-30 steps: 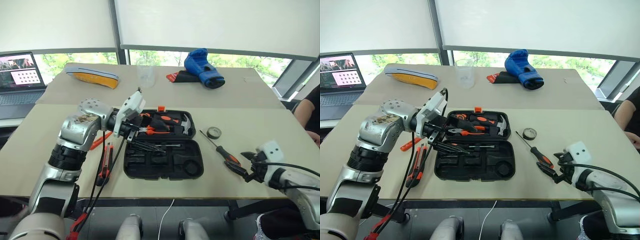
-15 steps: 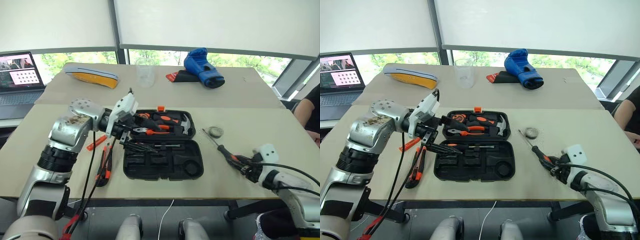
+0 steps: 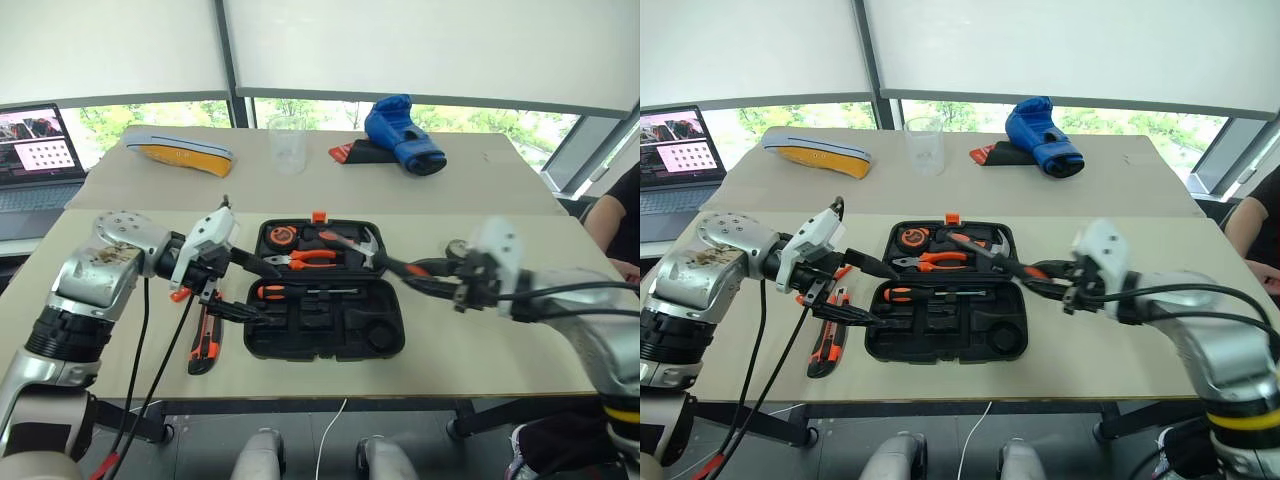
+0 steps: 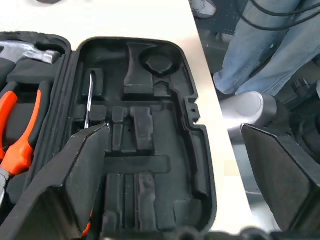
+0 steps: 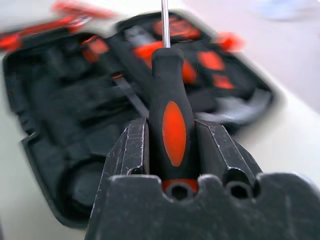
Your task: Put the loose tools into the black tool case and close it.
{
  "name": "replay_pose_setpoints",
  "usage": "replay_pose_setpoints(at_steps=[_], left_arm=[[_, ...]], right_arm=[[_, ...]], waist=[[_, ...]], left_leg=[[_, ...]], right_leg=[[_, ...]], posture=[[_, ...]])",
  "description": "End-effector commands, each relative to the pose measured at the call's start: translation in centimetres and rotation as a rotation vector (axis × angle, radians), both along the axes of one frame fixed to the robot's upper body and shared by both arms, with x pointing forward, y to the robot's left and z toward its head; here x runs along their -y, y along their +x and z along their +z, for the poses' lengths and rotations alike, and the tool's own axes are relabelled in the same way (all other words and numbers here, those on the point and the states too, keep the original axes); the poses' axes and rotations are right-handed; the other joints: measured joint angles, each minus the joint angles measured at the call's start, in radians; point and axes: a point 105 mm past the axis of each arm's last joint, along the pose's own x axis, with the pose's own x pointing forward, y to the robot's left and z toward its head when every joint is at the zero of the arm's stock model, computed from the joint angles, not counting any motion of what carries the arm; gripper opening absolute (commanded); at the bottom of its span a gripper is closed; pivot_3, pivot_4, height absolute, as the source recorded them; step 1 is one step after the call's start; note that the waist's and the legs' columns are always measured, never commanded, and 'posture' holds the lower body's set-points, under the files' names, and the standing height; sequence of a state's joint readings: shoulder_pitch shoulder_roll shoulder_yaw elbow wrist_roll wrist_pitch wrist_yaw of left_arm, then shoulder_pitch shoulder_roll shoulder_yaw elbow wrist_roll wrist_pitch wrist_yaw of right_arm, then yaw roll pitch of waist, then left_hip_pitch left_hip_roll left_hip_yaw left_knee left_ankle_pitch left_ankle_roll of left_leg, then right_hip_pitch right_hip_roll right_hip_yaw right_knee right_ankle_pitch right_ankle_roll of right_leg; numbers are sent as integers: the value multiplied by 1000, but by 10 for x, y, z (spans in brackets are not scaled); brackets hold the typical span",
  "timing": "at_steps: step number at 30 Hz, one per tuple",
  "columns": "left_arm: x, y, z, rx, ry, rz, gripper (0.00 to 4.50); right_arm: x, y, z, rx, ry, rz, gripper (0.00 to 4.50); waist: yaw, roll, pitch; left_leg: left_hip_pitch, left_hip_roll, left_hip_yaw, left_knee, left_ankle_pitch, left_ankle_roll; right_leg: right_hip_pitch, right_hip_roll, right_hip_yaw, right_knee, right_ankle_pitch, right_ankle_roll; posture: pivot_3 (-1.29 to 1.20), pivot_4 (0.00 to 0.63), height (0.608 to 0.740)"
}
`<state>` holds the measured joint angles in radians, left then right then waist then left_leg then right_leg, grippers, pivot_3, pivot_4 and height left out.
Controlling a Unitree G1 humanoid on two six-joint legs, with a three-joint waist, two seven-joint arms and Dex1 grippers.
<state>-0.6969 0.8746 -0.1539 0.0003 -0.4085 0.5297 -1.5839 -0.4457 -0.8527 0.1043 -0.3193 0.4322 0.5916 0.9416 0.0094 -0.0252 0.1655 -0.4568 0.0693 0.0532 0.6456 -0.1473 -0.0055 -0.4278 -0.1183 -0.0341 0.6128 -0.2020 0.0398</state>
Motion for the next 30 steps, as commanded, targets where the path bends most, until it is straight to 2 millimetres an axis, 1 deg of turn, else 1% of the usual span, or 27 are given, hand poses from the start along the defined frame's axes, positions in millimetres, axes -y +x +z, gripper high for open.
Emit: replay_pose_setpoints(at_steps=[1, 5, 7, 8, 11, 17, 22, 24, 26, 28, 30], left_arm=[[1, -4, 11, 57, -7, -10, 4500], [1, -5, 12, 65, -14, 0, 4500], [1, -5, 12, 68, -14, 7, 4500], [1, -5, 12, 68, -15, 8, 4500], [2, -4, 12, 73, -18, 17, 4500], [4, -1, 12, 80, -22, 19, 4500], [5, 1, 13, 88, -23, 16, 4500], [5, 1, 14, 89, -23, 14, 4500], [6, 2, 14, 89, -23, 14, 4500], [6, 2, 13, 89, -23, 15, 4500], [6, 3, 13, 87, -23, 17, 4500]], right_arm=[[-20, -2, -10, 57, -123, 174, 1010], [-18, 0, -25, 89, -208, 241, 1010], [-15, 1, -29, 101, -228, 261, 1010], [-14, 1, -30, 103, -232, 264, 1010], [-11, 12, -30, 116, -219, 226, 1010], [-19, 20, -25, 133, -167, 218, 1010], [-13, 22, -33, 157, -226, 243, 1010], [-12, 23, -33, 164, -227, 246, 2061], [-12, 26, -30, 184, -224, 240, 2641], [-20, 30, -17, 194, -155, 211, 3321], [-29, 30, -8, 171, -90, 197, 3990]], waist=[[4, 0, 0], [10, 0, 0], [9, 0, 0], [7, 0, 0], [3, 0, 0], [1, 0, 0], [4, 0, 0], [4, 0, 0], [3, 0, 0], [2, 0, 0], [-1, 0, 0]], left_leg=[[-1, 0, 0, 0, 0, 0], [-3, -1, 0, 0, 0, 0], [-3, -1, 0, 0, 0, 0], [-3, -1, 0, 0, 0, 0], [-2, 0, 0, 0, 0, 0], [1, 1, 0, 0, 1, -1], [0, 1, 0, 0, 1, -1], [0, 1, 0, 0, 1, -1], [0, 1, 0, 0, 1, -1], [0, 1, 0, 0, 1, -1], [1, 1, 0, 0, 1, -1]], right_leg=[[0, 0, 0, 0, 0, 0], [-1, 0, 0, 0, -2, 1], [-1, 0, 0, 0, -2, 1], [-1, 0, 0, 0, -2, 1], [-1, 2, 0, 2, -2, 1], [-1, 4, 2, 5, -1, 0], [-2, 4, 3, 5, -2, -1], [-2, 4, 3, 5, -2, -1], [-2, 4, 3, 5, -2, -1], [-2, 4, 4, 6, -2, -1], [-2, 5, 4, 7, -2, -1]], posture=[[0, 150, 740], [0, 150, 740], [0, 150, 740], [0, 150, 740], [0, 150, 740], [0, 150, 740], [0, 150, 740], [0, 150, 740], [0, 150, 740], [0, 150, 740], [0, 150, 740]])
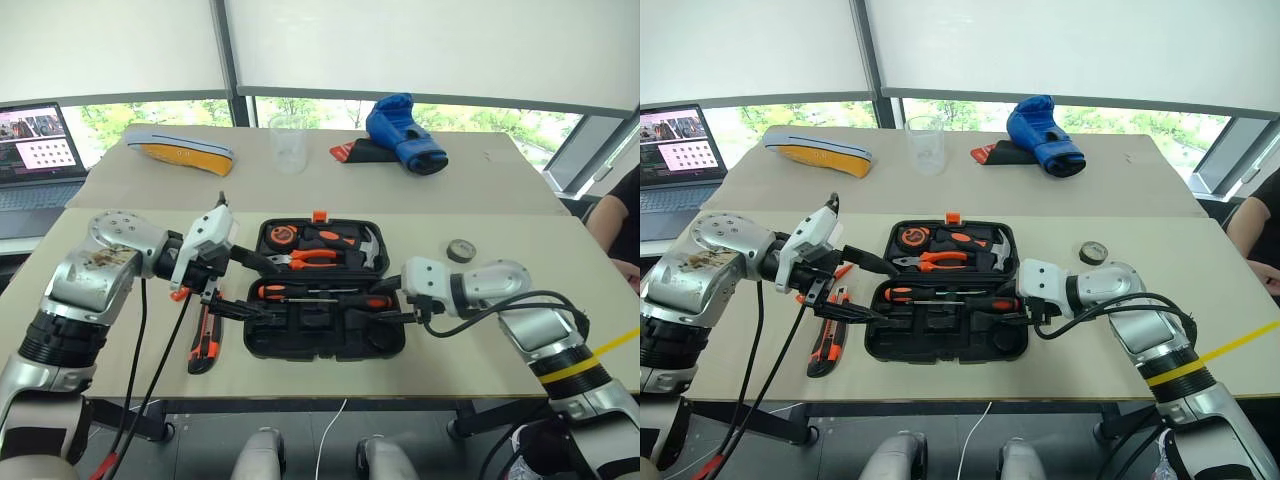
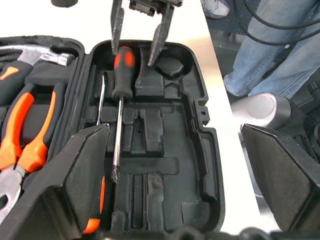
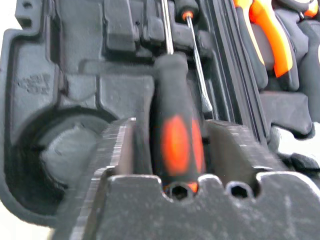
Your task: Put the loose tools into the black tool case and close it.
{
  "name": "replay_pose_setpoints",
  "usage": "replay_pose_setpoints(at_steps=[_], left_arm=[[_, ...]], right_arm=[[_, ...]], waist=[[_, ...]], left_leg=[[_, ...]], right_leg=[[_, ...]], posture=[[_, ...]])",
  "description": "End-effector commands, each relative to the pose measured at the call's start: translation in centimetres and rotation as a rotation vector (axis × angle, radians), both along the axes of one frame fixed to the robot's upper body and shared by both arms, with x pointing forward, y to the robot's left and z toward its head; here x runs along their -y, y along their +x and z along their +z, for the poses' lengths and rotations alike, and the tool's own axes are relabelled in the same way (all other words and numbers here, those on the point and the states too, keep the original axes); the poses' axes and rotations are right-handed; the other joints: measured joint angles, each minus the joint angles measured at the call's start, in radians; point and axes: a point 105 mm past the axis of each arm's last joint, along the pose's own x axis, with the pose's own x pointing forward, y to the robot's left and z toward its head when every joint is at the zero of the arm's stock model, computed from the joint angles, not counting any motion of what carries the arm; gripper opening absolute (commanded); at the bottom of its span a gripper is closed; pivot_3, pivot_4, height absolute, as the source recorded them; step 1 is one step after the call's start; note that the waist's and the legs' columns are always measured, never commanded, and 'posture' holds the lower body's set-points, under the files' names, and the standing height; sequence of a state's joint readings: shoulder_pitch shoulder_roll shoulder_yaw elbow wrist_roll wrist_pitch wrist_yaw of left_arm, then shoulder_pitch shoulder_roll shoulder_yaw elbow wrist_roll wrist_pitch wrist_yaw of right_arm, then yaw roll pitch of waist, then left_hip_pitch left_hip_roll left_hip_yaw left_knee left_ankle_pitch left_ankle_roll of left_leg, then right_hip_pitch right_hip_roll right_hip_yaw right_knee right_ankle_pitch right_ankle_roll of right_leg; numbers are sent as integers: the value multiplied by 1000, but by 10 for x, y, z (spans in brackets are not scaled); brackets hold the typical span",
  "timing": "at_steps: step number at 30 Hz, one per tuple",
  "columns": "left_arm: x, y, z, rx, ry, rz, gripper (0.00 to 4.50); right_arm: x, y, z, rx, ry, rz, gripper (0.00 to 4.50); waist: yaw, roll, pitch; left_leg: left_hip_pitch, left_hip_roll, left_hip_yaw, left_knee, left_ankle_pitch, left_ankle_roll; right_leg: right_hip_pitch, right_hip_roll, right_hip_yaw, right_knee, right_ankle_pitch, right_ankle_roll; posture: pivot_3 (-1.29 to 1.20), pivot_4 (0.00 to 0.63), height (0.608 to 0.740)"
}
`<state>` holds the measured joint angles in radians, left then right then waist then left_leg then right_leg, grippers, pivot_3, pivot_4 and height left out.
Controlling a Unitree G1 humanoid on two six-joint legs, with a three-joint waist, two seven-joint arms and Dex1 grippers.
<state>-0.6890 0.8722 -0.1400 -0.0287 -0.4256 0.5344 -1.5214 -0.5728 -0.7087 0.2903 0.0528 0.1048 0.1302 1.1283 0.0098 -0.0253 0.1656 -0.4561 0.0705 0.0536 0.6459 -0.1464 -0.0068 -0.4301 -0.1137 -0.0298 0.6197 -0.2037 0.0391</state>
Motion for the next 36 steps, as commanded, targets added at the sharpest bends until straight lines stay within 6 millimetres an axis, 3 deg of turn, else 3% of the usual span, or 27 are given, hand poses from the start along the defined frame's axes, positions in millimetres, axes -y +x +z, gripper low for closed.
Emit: replay_pose_setpoints(at_steps=[1, 3, 4, 15, 19, 23, 27, 31, 36], left_arm=[[2, 0, 8, 45, 1, -16, 4500], [2, 0, 7, 43, 1, -16, 4500], [2, 0, 6, 43, 1, -15, 4500], [2, 0, 4, 45, 5, -10, 4500], [2, 0, 1, 42, 6, -5, 4500], [2, 0, -1, 41, 5, -4, 4500], [3, 0, -3, 38, 4, -3, 4500], [2, -1, -4, 33, 0, 4, 4500], [-9, 2, -4, 26, -9, 76, 4500]], right_arm=[[-14, 2, 34, 19, 133, -15, 3990], [-22, -2, 35, -16, 166, -9, 3990], [-25, -4, 35, -30, 177, -5, 3777], [-40, -6, 18, -87, 167, 1, 86], [-42, 1, -4, -119, 113, -40, 29], [-42, 2, -28, -88, -49, -29, 29], [-46, 10, -39, -57, -95, -69, 29], [-61, -1, -19, -86, 28, -16, 29], [-70, -18, 31, -117, 234, 50, 29]], waist=[[-3, 0, 0], [-2, 0, 0], [-1, 0, 0], [1, 0, 0], [0, 0, 0], [-1, 0, 0], [-8, -2, -1], [-20, -2, -1], [-22, -1, 0]], left_leg=[[0, 0, 0, 0, 0, 0], [0, 0, 0, 0, 0, 0], [0, 0, 0, 0, 0, 0], [0, 0, 1, 0, 0, 0], [0, 0, 1, 0, 0, 0], [0, 0, 2, 0, 0, -1], [4, 0, 2, 0, 0, -1], [16, 0, 2, -2, -4, -8], [14, 0, 2, -2, -5, -9]], right_leg=[[-1, 1, 1, 1, 0, 0], [-3, 1, 3, 5, 0, -1], [-4, 1, 3, 6, 0, 0], [-6, 2, 5, 9, -2, -3], [-6, 2, 6, 9, -2, -3], [-7, 3, 7, 10, -2, -3], [-5, 5, 10, 10, -2, -3], [4, 5, 12, 10, -2, -3], [2, 5, 13, 11, -2, -4]], posture=[[0, 150, 740], [0, 150, 740], [0, 150, 740], [0, 150, 740], [0, 150, 740], [0, 150, 740], [0, 150, 740], [0, 150, 740], [0, 150, 740]])
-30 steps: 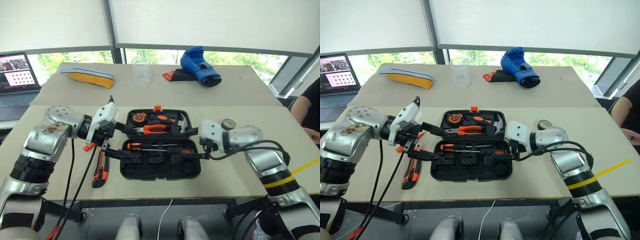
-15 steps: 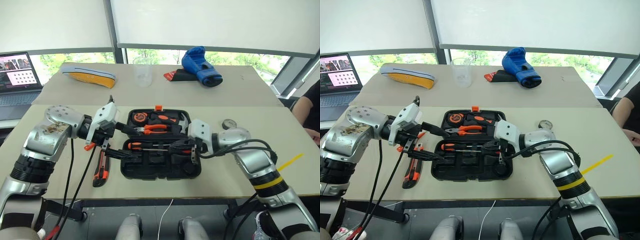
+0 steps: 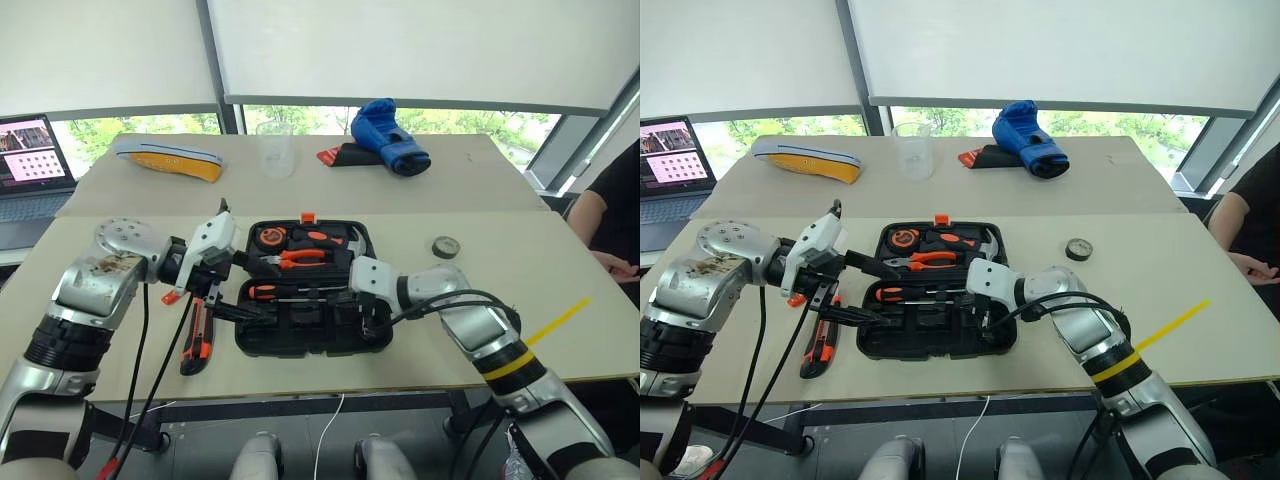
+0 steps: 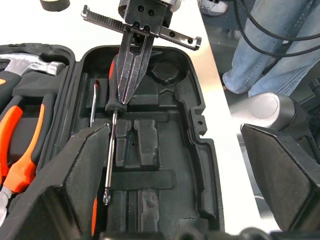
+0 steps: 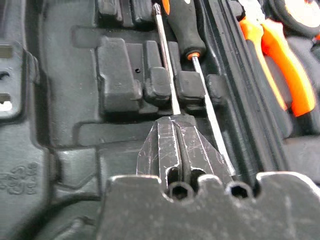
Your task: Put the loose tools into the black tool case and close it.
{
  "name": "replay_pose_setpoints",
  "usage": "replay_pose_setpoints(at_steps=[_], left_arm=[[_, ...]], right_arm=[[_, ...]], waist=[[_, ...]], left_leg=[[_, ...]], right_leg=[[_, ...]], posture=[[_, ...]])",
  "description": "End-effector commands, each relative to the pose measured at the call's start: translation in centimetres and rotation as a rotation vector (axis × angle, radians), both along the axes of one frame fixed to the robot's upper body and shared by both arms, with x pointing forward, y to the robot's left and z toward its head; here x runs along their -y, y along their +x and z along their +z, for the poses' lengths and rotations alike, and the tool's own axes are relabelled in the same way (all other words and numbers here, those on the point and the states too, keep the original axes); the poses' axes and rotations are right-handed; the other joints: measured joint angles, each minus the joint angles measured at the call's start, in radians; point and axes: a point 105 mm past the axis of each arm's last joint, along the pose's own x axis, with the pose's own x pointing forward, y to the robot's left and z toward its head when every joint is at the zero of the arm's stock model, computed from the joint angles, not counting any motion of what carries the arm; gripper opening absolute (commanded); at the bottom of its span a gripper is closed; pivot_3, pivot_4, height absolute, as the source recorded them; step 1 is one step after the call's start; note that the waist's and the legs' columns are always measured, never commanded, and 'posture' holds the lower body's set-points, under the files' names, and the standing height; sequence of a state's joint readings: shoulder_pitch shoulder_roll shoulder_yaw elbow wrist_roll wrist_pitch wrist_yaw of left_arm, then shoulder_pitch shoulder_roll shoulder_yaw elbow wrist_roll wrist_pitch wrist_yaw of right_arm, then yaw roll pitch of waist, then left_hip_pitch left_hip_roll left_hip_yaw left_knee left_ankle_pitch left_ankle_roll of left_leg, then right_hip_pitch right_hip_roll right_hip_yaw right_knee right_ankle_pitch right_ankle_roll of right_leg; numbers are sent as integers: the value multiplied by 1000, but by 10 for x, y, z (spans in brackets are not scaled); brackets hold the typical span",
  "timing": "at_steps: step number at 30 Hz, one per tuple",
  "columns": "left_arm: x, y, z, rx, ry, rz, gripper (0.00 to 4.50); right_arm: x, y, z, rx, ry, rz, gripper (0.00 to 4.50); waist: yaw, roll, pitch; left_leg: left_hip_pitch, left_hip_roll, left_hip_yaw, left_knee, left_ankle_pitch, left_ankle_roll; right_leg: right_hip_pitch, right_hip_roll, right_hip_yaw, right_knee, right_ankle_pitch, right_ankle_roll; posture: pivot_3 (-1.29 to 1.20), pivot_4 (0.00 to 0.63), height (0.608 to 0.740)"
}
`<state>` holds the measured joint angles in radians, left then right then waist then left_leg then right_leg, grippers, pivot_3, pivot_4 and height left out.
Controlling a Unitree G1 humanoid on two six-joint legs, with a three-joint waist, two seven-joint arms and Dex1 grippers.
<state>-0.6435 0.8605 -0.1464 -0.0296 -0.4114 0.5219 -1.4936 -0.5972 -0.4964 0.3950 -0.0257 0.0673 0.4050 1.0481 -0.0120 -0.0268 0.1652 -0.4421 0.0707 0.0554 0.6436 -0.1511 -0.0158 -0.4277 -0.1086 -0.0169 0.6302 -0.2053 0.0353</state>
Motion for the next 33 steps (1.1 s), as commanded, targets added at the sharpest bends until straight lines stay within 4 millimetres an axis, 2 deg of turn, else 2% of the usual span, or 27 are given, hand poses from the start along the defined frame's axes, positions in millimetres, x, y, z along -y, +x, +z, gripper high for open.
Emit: replay_pose_setpoints(at_steps=[1, 2, 4, 5, 7, 9, 14, 17, 20, 23, 26, 30, 33], left_arm=[[-10, 2, 10, 48, -16, 69, 4500], [-17, 4, 11, 40, -31, 118, 4500], [-33, 6, 11, 23, -51, 229, 4500], [-40, 6, 10, 17, -56, 270, 4500], [-62, 0, 4, -6, -58, 383, 4500], [-86, -9, -3, -26, -53, 494, 4500], [-162, -43, -25, -38, -2, 853, 4500], [-188, -64, -32, -47, 21, 974, 4500], [-200, -73, -38, -49, 59, 1012, 4500], [-202, -64, -37, -25, 100, 1004, 4500], [-196, -40, -32, -5, 117, 981, 4500], [-189, -5, -37, -3, 229, 949, 4500], [-173, 20, -38, -55, 274, 922, 4500]], right_arm=[[-5, -11, 58, 39, 191, 37, 29], [-2, -12, 70, 35, 237, 25, 29], [5, -14, 89, 25, 304, -5, 29], [8, -16, 95, 20, 324, -14, 605], [18, -24, 105, 2, 358, -25, 1018], [27, -33, 111, -11, 371, -28, 1847], [49, -56, 110, -31, 336, -24, 3409], [52, -58, 110, -28, 336, -40, 4465], [51, -56, 110, -23, 346, -51, 4465], [50, -55, 109, -21, 345, -55, 4465], [48, -57, 108, -18, 337, -46, 4465], [47, -60, 107, -16, 336, -45, 4465], [47, -61, 106, 10, 334, -70, 4465]], waist=[[0, 0, 0], [0, 0, 0], [-1, 0, 0], [-2, 0, 0], [-1, 0, 0], [-1, 0, 0], [0, -1, 1], [-1, -2, 1], [1, -2, 1], [12, -2, 1], [27, -3, 2], [34, -3, 2], [33, -4, 1]], left_leg=[[-1, 0, 0, 0, 0, 0], [-2, 0, 0, 0, 5, 8], [-3, 0, 0, 0, 5, 8], [-3, 0, 0, 0, 5, 8], [-4, 0, 1, -2, 5, 8], [-4, 0, 1, -5, 4, 7], [-4, 0, 2, -11, 4, 6], [-4, 1, 3, -13, 3, 5], [-2, 1, 3, -14, -3, -5], [0, 1, 3, -15, -4, -6], [-1, 0, 3, -15, -4, -6], [-4, 1, 4, -15, -4, -6], [-4, 0, 4, -15, -4, -6]], right_leg=[[-1, 0, 1, 0, 0, 0], [-1, 0, 1, 0, 0, -1], [-2, 1, 1, -1, -1, 0], [-3, 1, 2, -1, -2, 0], [-4, 1, 2, -1, -3, 2], [-6, 1, 2, -1, -4, 2], [-9, 0, 2, -2, -7, -3], [-11, 0, 2, -2, -8, -5], [-13, -2, 0, -2, -8, -6], [-13, -5, -4, -4, -8, -6], [-13, -6, -5, -6, -7, -6], [-13, -6, -7, -10, -7, -6], [-11, -5, -7, -12, -1, -4]], posture=[[0, 150, 740], [0, 150, 740], [0, 150, 740], [0, 150, 740], [0, 150, 740], [0, 150, 740], [0, 150, 740], [0, 150, 740], [0, 150, 740], [0, 150, 740], [0, 150, 740], [0, 150, 740], [0, 150, 740]])
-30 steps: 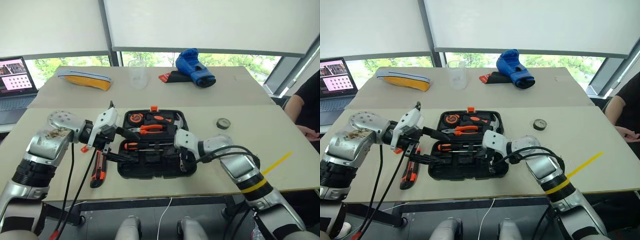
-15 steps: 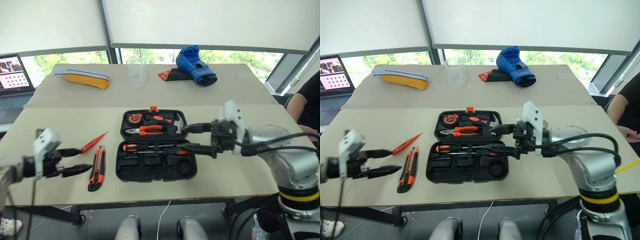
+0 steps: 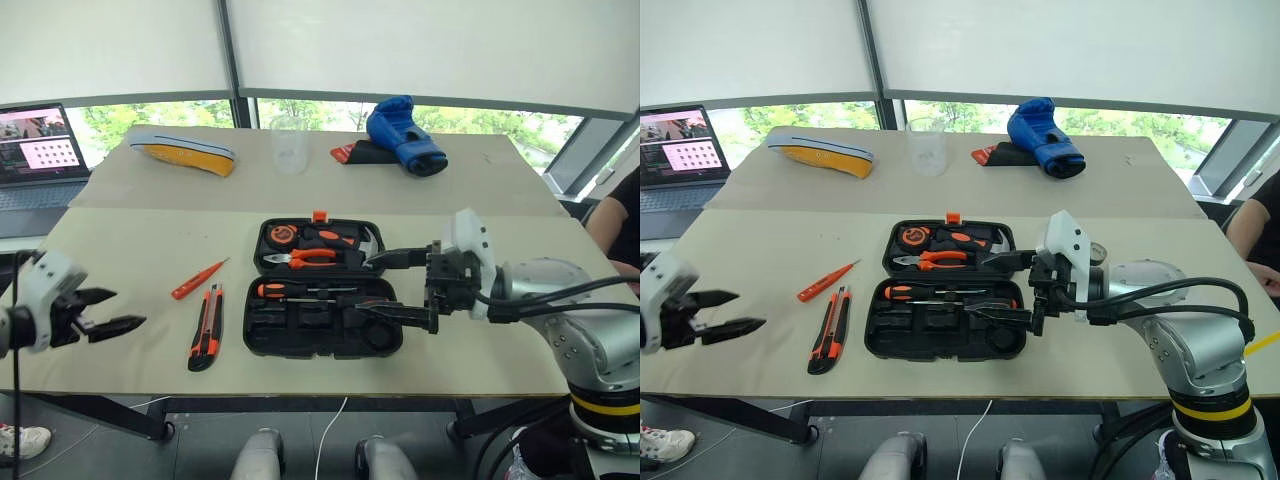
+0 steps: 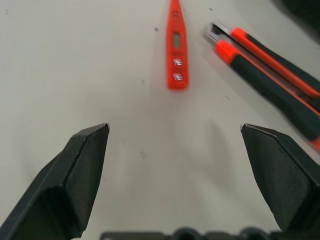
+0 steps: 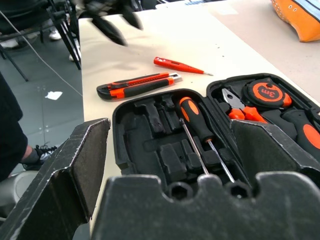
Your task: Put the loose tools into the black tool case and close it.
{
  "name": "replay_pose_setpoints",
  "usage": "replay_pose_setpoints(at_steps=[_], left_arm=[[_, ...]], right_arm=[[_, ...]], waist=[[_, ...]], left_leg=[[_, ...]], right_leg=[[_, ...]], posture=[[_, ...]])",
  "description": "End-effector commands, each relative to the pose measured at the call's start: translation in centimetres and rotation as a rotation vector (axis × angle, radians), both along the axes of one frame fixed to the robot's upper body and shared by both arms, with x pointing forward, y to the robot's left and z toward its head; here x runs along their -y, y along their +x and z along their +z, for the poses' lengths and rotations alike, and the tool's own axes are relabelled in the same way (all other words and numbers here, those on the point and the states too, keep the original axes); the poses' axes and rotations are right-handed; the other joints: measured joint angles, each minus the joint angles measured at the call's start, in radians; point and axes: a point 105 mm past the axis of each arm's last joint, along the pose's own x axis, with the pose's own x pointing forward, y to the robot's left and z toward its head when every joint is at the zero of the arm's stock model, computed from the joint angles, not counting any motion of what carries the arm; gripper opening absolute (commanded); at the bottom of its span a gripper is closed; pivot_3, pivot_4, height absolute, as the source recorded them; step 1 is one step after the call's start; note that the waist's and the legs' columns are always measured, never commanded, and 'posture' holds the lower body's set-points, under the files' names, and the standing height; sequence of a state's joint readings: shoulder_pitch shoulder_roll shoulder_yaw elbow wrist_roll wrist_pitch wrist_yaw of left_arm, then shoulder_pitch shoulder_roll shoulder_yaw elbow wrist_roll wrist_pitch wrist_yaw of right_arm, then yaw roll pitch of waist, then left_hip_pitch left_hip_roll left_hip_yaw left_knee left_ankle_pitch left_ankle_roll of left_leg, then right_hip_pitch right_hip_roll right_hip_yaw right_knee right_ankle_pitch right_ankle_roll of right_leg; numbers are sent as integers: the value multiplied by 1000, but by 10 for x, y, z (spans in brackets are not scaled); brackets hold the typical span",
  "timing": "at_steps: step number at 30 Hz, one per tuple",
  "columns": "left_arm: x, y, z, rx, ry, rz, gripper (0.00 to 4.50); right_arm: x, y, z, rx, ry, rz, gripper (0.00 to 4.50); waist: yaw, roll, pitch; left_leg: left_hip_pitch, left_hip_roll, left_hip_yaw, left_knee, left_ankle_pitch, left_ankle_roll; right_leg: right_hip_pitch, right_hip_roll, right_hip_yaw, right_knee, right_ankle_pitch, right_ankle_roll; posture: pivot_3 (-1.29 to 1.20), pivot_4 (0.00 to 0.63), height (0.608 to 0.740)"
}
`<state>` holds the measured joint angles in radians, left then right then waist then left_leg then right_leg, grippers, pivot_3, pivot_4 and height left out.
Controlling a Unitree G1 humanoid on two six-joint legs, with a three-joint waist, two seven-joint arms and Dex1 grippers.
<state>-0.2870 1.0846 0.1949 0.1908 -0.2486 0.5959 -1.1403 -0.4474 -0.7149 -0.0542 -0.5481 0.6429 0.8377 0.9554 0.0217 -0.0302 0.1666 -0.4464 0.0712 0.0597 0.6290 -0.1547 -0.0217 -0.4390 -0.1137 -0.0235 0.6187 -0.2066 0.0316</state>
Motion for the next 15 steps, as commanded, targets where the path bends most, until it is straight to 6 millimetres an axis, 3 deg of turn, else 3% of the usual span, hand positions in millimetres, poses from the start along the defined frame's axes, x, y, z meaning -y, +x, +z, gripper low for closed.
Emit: replay_pose_setpoints(at_steps=[1, 6, 10, 13, 15], left_arm=[[10, 20, -3, -85, 43, 8, 4500], [28, 53, -13, -148, 99, -37, 4500], [27, 62, -31, -187, 214, -89, 4500], [27, 64, -38, -176, 249, -148, 3693], [23, 65, -41, -175, 254, -136, 3007]], right_arm=[[-2, -6, 10, 81, 8, -14, 4465], [-3, -14, 7, 97, 14, -41, 4465], [-2, -18, 5, 103, 18, -74, 4465], [-1, -20, 5, 112, 9, -92, 4500], [1, -20, 5, 115, 7, -106, 4500]], waist=[[1, -1, 0], [-2, -2, 0], [-8, -2, 0], [-7, -2, 0], [-7, -2, 0]], left_leg=[[-1, 0, 0, 0, 0, 0], [-7, 0, -1, 4, 6, 10], [-8, 0, -1, 4, 5, 10], [-6, 0, -1, 5, 5, 10], [-2, 0, -1, 5, 5, 10]], right_leg=[[0, 1, 0, 0, 0, 0], [-1, 4, 4, 9, -1, 2], [-2, 5, 4, 9, -1, 2], [0, 4, 4, 9, -5, 7], [3, 4, 5, 9, -8, 1]], posture=[[0, 150, 740], [0, 150, 740], [0, 150, 740], [0, 150, 740], [0, 150, 740]])
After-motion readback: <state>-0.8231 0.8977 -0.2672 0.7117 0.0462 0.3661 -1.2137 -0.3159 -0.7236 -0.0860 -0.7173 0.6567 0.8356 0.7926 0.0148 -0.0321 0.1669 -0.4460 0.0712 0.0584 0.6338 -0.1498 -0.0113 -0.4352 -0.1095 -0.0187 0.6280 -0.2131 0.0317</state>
